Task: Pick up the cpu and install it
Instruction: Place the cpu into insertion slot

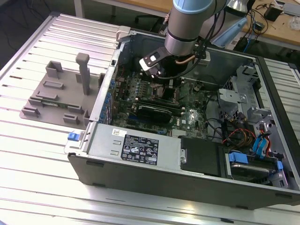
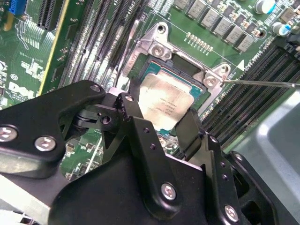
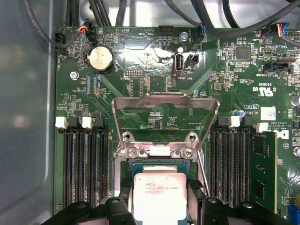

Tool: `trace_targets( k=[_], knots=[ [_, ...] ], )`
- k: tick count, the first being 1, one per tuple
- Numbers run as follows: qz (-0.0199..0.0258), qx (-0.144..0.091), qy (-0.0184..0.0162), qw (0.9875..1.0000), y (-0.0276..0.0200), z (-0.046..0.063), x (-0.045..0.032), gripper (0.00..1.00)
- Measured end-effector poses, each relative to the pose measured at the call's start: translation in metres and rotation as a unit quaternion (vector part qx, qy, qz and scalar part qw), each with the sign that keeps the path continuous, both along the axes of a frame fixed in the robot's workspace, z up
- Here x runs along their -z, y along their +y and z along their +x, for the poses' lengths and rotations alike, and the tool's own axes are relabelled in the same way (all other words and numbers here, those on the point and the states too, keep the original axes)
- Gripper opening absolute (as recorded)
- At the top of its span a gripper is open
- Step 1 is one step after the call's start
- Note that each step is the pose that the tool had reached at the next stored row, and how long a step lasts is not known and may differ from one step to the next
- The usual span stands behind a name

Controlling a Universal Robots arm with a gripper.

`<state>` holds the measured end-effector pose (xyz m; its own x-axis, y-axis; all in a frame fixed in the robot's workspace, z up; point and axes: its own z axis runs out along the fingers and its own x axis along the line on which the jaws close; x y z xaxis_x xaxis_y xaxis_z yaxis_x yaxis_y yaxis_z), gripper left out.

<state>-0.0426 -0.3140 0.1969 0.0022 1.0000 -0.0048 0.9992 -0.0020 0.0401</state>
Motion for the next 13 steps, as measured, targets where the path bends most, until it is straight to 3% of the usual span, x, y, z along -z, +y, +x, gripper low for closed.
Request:
trace_targets(
  k=[1, 10, 13],
  knots=[
    [0.0002, 0.0, 0.0, 1.0, 0.0001, 0.0, 0.0001, 0.62],
    [-0.0002, 0.0, 0.0005, 1.0, -0.0004, 0.0013, -0.0003, 0.62],
    [-0.0002, 0.0, 0.0005, 1.0, -0.0004, 0.0013, -0.0038, 0.62]
  ],
)
